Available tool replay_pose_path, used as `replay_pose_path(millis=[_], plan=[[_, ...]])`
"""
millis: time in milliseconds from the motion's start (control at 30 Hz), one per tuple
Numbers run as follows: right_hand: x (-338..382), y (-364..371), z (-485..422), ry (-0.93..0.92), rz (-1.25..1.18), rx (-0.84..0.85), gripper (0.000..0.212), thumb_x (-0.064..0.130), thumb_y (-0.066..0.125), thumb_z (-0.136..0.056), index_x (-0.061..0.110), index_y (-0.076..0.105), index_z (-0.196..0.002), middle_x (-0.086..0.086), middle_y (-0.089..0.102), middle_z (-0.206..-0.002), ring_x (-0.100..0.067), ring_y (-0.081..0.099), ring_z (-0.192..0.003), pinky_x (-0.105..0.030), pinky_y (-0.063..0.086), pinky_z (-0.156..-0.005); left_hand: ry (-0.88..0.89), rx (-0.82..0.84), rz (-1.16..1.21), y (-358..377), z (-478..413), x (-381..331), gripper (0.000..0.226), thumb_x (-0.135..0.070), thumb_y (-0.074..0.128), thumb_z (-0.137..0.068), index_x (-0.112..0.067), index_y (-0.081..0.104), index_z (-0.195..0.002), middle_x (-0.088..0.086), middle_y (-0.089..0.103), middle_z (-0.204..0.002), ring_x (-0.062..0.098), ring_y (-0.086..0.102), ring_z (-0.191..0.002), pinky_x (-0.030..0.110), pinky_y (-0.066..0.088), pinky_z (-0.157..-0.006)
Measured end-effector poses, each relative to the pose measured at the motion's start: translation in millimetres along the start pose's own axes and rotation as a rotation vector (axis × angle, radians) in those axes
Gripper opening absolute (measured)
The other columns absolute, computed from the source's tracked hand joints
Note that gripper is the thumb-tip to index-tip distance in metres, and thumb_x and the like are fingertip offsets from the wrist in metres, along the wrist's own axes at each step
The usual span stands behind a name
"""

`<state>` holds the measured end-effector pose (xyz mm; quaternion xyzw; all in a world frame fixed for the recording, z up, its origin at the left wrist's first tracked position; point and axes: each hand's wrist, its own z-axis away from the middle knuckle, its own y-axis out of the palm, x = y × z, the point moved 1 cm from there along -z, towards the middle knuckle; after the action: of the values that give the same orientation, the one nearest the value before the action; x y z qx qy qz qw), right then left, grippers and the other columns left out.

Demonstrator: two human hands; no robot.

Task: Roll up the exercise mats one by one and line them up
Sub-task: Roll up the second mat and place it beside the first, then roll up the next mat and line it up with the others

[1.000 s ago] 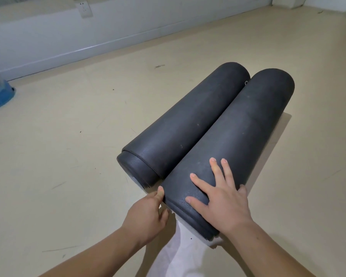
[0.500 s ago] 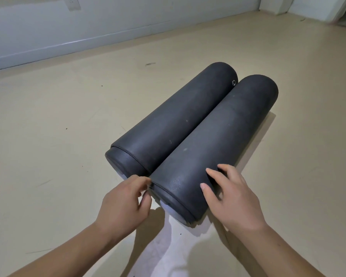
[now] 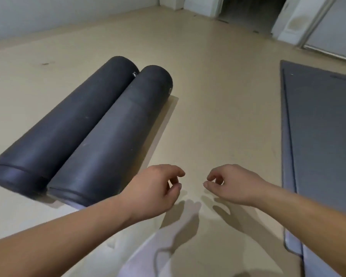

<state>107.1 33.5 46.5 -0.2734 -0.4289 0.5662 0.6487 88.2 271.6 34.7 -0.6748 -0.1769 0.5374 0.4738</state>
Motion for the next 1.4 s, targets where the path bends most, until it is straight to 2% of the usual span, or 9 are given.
replay_pose_path(millis=[167, 367, 467, 633, 800, 967, 1067, 1267, 1400], plan=[[-112.5, -21.3, 87.9, 0.126, -0.066, -0.015, 0.032, 0.059, 0.056, -0.096, 0.034, 0.073, -0.107, 0.016, 0.069, -0.1, -0.009, 0.064, -0.096, -0.035, 0.055, -0.088, 0.191, 0.18, -0.045, 45.3, -50.9, -113.4, 0.042, -0.035, 0.058, -0.101, -0.034, 0.058, -0.143, -0.021, 0.065, -0.114, 0.003, 0.066, -0.086, 0.019, 0.05, -0.08], [-254.5, 18.6, 187.5, 0.332, -0.271, -0.115, 0.026, 0.056, 0.058, -0.096, 0.034, 0.072, -0.101, 0.017, 0.069, -0.095, -0.01, 0.067, -0.093, -0.036, 0.056, -0.09, 0.41, 0.443, -0.232, 104.9, -81.0, -251.0, 0.048, -0.036, 0.058, -0.103, -0.034, 0.048, -0.15, -0.016, 0.061, -0.133, 0.001, 0.062, -0.102, 0.021, 0.046, -0.088], [-316.6, 66.6, 232.5, 0.435, -0.438, -0.167, 0.019, 0.046, 0.06, -0.097, 0.032, 0.073, -0.1, 0.013, 0.072, -0.09, -0.012, 0.07, -0.084, -0.036, 0.058, -0.088, 0.469, 0.587, -0.356, 148.8, -89.2, -314.5, 0.049, -0.039, 0.055, -0.105, -0.03, 0.047, -0.152, -0.01, 0.055, -0.144, 0.009, 0.058, -0.12, 0.023, 0.044, -0.096], [-378.1, 147.2, 294.2, 0.56, -0.456, -0.091, 0.03, 0.042, 0.053, -0.101, 0.034, 0.067, -0.126, 0.008, 0.066, -0.123, -0.017, 0.064, -0.113, -0.036, 0.053, -0.098, 0.482, 0.807, -0.508, 258.6, -78.2, -386.6, 0.05, -0.042, 0.053, -0.105, -0.023, 0.048, -0.151, 0.001, 0.052, -0.145, 0.024, 0.053, -0.131, 0.032, 0.047, -0.102], [-404.7, 201.9, 322.1, 0.587, -0.479, -0.131, 0.031, 0.036, 0.054, -0.1, 0.033, 0.067, -0.127, 0.005, 0.062, -0.124, -0.022, 0.061, -0.116, -0.028, 0.049, -0.094, 0.483, 0.841, -0.607, 366.8, -22.5, -397.1, 0.044, -0.037, 0.061, -0.097, -0.013, 0.056, -0.134, 0.009, 0.051, -0.137, 0.03, 0.051, -0.126, 0.04, 0.05, -0.092], [-412.8, 227.7, 326.0, 0.536, -0.432, -0.176, 0.038, 0.032, 0.057, -0.1, 0.028, 0.065, -0.137, -0.003, 0.061, -0.134, -0.028, 0.055, -0.123, -0.036, 0.049, -0.101, 0.531, 0.742, -0.633, 409.0, 17.1, -374.3, 0.08, -0.067, 0.07, -0.082, -0.015, 0.043, -0.138, 0.01, 0.034, -0.146, 0.031, 0.035, -0.133, 0.041, 0.043, -0.1], [-410.0, 233.2, 324.8, 0.52, -0.377, -0.147, 0.041, 0.031, 0.061, -0.097, 0.029, 0.063, -0.139, 0.0, 0.054, -0.143, -0.028, 0.048, -0.127, -0.038, 0.047, -0.105, 0.59, 0.67, -0.639, 412.3, 10.5, -365.1, 0.082, -0.074, 0.065, -0.084, -0.018, 0.042, -0.14, 0.008, 0.036, -0.145, 0.031, 0.037, -0.131, 0.04, 0.042, -0.101], [-404.2, 235.6, 329.0, 0.491, -0.369, -0.102, 0.054, 0.032, 0.069, -0.092, 0.033, 0.056, -0.145, 0.005, 0.041, -0.151, -0.024, 0.038, -0.136, -0.039, 0.045, -0.108, 0.73, 0.649, -0.822, 417.2, 7.7, -376.5, 0.048, -0.044, 0.044, -0.105, -0.005, 0.042, -0.133, 0.023, 0.046, -0.134, 0.038, 0.044, -0.12, 0.042, 0.038, -0.077], [-397.9, 228.2, 336.3, 0.461, -0.348, -0.176, 0.049, 0.039, 0.072, -0.091, 0.034, 0.061, -0.139, 0.008, 0.048, -0.147, -0.023, 0.042, -0.134, -0.034, 0.043, -0.107, 0.816, 0.711, -0.943, 405.4, 7.1, -388.3, 0.038, -0.027, 0.037, -0.109, -0.003, 0.045, -0.138, 0.027, 0.049, -0.137, 0.039, 0.049, -0.124, 0.041, 0.036, -0.077]])
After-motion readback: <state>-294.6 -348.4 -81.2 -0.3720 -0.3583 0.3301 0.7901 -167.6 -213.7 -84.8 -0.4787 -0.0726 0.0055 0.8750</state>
